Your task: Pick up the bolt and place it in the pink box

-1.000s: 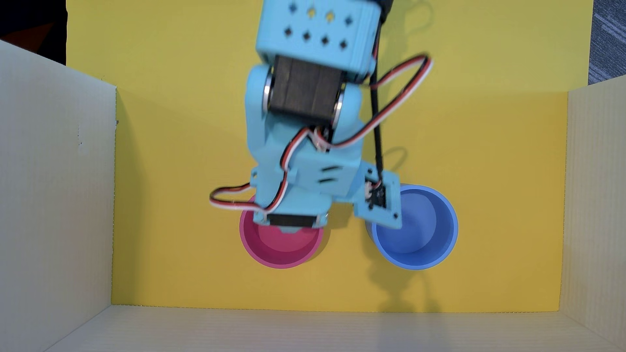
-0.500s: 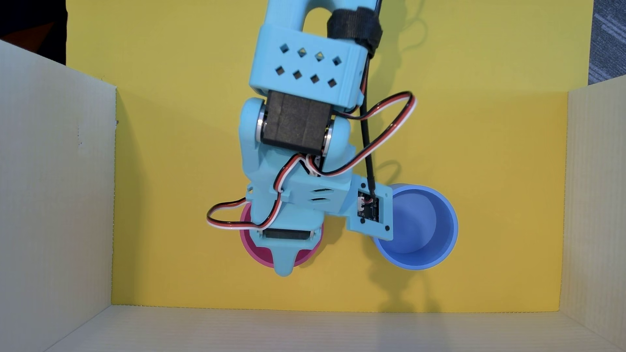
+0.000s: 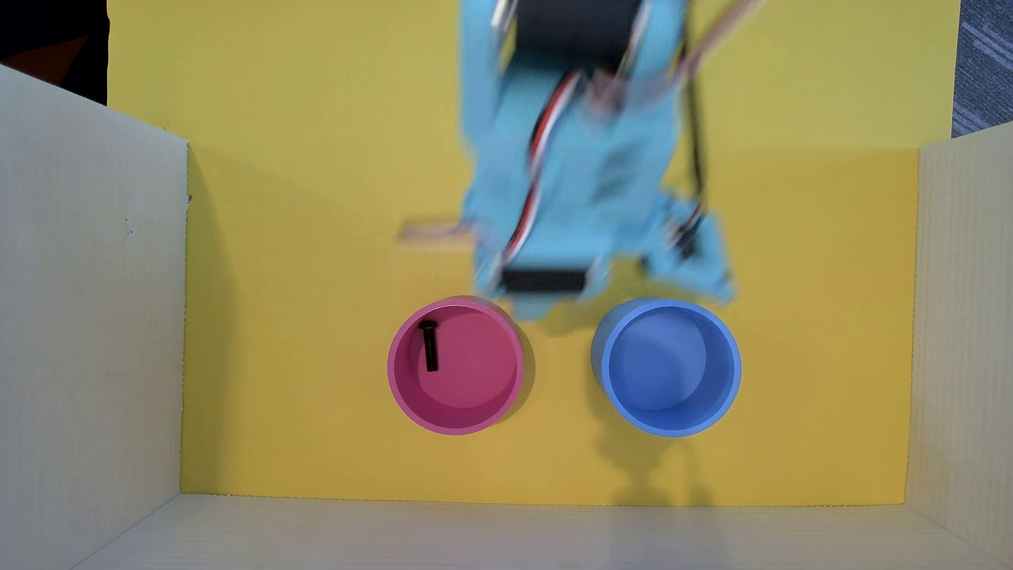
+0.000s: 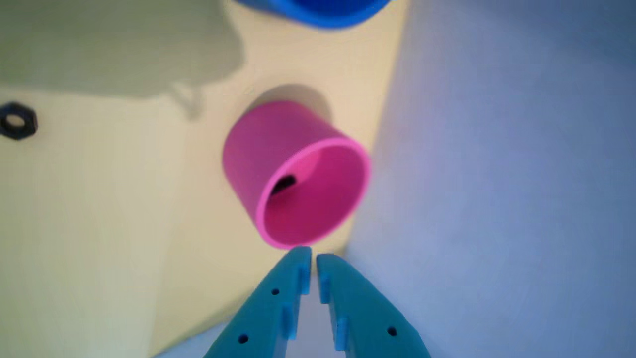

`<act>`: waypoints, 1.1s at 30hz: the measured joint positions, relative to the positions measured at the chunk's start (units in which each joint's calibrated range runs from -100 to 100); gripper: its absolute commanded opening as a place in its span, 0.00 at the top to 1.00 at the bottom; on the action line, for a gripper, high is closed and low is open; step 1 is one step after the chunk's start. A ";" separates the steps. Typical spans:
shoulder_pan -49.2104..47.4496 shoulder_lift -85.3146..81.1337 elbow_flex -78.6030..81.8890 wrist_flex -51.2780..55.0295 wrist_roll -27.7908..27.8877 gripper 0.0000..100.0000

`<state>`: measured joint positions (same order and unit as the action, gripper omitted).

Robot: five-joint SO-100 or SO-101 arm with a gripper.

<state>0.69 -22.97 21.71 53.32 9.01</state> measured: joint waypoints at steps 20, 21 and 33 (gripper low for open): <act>-3.21 -73.90 71.44 -19.36 -8.94 0.99; -3.28 -74.83 72.97 -18.07 -9.08 0.99; -3.72 -75.17 77.48 -3.08 -9.28 0.99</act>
<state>-3.03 -98.14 99.19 50.24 -0.27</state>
